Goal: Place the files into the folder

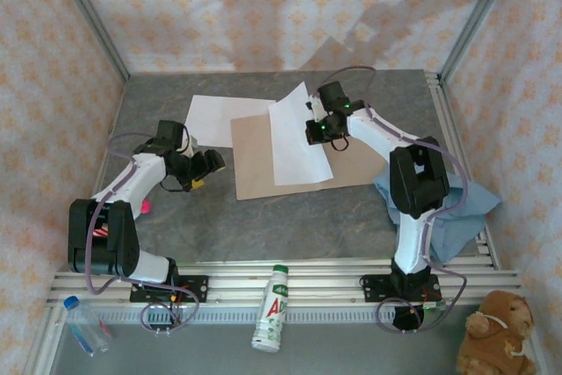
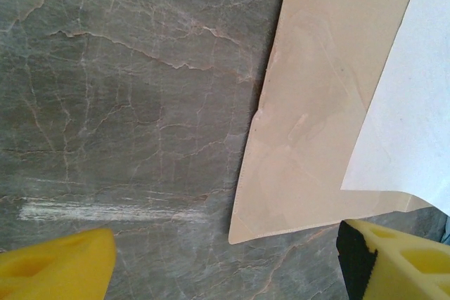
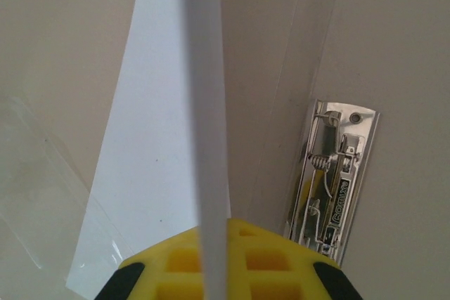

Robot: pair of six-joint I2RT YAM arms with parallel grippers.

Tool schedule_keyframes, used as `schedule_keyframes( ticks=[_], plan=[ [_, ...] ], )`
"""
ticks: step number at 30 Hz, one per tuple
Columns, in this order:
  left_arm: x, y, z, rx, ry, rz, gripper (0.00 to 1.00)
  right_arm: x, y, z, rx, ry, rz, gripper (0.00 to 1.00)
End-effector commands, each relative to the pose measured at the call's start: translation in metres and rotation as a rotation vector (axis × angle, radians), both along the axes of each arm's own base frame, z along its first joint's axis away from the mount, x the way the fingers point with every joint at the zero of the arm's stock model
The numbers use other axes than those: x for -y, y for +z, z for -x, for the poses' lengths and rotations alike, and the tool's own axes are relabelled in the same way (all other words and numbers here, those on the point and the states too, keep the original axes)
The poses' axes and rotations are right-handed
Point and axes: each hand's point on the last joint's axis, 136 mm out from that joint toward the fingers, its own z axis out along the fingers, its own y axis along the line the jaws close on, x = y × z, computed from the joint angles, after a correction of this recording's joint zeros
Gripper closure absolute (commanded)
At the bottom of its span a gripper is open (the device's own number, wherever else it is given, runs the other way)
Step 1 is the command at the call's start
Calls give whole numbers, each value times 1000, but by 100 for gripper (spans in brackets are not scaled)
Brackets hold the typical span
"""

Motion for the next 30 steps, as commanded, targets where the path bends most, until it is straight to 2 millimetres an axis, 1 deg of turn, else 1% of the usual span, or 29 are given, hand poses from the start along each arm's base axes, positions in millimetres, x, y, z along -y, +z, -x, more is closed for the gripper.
schedule_keyframes(
  ticks=[1, 9, 14, 23, 28, 30],
  plan=[
    [1, 0, -1, 3, -4, 14, 17, 2, 2, -7, -24, -51, -38, 100],
    [2, -3, 0, -7, -12, 18, 17, -7, -9, -20, -47, -66, -76, 100],
    [2, -4, 0, -10, -14, 16, 17, -12, -14, -23, -58, -58, -92, 100],
    [3, -6, -1, -16, -21, 20, 17, -23, -15, -3, -82, 34, -153, 100],
    [3, -8, -1, -22, -22, 25, 17, -15, -11, 1, -45, 66, -111, 100],
    [4, -9, -2, -22, -24, 25, 17, -16, -8, 3, -35, 90, -105, 100]
  ],
)
